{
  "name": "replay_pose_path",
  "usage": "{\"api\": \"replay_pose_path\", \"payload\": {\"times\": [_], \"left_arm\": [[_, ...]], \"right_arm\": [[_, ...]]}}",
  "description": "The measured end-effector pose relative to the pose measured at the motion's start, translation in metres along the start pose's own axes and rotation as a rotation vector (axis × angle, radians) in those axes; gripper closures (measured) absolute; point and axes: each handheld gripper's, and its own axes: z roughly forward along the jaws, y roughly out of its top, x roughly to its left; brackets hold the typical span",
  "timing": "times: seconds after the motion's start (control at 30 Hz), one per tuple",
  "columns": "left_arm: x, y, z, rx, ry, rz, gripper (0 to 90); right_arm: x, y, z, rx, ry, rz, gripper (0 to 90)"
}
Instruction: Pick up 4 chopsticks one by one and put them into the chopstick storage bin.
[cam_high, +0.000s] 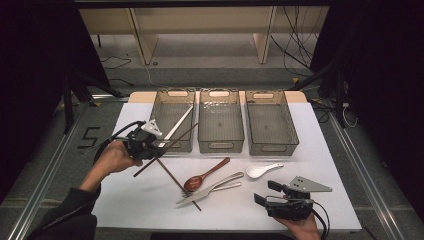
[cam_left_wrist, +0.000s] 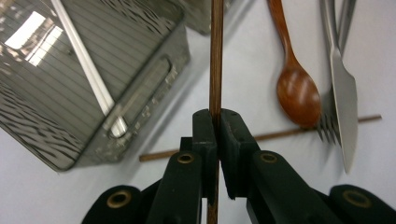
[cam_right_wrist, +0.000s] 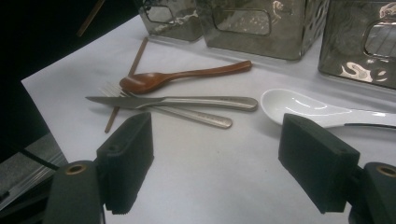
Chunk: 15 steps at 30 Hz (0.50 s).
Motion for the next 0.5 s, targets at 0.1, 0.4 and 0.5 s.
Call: {"api": "replay_pose_path", "payload": {"times": [0.1, 0.4, 0.5], "left_arm": [[0.009, 0.008, 0.001, -0.027, 0.018, -0.043, 84.8], [0.028, 0.025, 0.007, -0.071, 0.048, -0.107, 84.8], [0.034, 0.033, 0.006, -0.086, 0.071, -0.113, 84.8]], "right_arm": [[0.000, 0.000, 0.000, -0.001, -0.001, 0.001, 27.1], [-0.001, 0.000, -0.001, -0.003, 0.002, 0.005, 27.1], [0.000, 0.000, -0.001, -0.003, 0.001, 0.004, 27.1]]}}
